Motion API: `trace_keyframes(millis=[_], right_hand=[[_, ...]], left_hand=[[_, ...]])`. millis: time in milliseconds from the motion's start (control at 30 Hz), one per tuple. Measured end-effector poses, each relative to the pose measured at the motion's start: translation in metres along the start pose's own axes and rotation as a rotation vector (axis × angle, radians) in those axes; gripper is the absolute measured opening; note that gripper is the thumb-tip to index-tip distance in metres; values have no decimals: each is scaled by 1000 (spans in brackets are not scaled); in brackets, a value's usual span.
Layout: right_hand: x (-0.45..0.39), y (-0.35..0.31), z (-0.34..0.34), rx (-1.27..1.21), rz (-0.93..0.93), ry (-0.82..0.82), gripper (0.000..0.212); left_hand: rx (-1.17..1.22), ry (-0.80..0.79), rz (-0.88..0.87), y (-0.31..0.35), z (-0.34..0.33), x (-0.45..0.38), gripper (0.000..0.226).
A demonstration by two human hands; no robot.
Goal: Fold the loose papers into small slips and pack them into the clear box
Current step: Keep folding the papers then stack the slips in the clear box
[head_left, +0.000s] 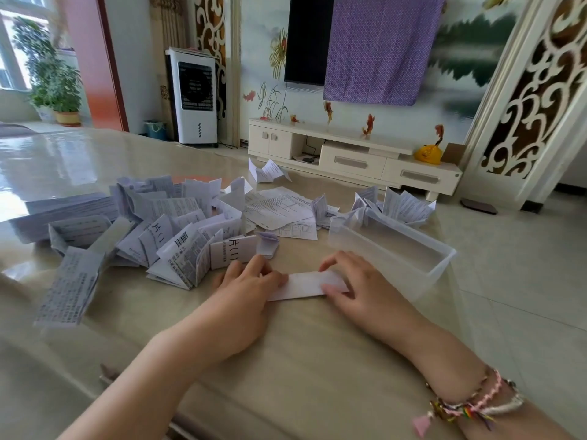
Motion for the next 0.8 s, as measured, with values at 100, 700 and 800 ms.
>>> trace_keyframes(millis=[100,700,800], right_hand=[[1,-4,-5,-15,125,-76,21],[1,-6,10,23,131,188,18],[6,-15,11,-121,181,133,16]], left_hand=[[17,-14,-42,-2,4,2,75],[-5,307,-190,4,26,8,14],[-10,318,-151,5,25,6,17]])
Point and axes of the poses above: each hand's wrist, its own x-axis away from the middle knuckle, its own z-axis out of the back of the hand, y = z × x, the point moved 5 cm from there along -x, towards the middle knuckle, and after that the axes turned 3 degrees about x, right-handed, at the moved point
